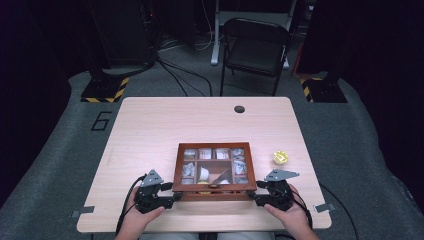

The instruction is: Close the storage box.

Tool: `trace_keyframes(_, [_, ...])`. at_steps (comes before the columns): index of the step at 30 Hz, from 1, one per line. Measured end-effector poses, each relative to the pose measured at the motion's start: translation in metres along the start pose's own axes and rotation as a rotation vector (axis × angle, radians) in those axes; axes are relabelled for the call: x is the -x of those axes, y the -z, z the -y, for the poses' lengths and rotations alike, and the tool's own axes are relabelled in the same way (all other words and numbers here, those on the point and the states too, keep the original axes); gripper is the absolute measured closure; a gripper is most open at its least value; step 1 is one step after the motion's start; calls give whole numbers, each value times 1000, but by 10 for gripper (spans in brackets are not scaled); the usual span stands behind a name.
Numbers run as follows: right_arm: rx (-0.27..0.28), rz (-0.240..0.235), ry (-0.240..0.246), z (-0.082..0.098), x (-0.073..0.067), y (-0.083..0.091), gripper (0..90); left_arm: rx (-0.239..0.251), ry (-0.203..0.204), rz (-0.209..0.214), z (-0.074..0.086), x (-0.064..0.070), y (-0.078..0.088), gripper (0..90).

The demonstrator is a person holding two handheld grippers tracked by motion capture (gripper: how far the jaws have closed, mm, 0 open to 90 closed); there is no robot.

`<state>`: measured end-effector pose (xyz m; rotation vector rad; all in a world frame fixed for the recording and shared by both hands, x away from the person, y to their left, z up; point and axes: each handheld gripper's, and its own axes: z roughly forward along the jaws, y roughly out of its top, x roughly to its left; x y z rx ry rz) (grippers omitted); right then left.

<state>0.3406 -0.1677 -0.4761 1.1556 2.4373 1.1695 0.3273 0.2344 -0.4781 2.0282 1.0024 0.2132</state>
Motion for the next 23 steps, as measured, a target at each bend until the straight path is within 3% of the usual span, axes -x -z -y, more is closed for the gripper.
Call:
trace_keyframes(3, [-9, 1, -5, 2, 0, 0, 417, 1, 32, 10, 2, -1, 0, 418])
trace_keyframes(6, [-55, 12, 20, 5, -1, -2, 413, 3, 38, -1, 2, -4, 6, 416])
trace_keyframes(9, [-40, -9, 4, 8, -2, 2, 403, 6, 62, 3, 4, -6, 7, 409])
trace_keyframes(14, [-31, -8, -26, 13, 0, 8, 394, 3, 46, 2, 6, -5, 9, 399])
trace_keyframes(18, [-4, 4, -5, 15, -2, 13, 374, 12, 44, -12, 9, -4, 12, 386])
trace_keyframes(23, [-12, 17, 27, 16, -3, 8, 364, -8, 43, -16, 11, -5, 9, 385])
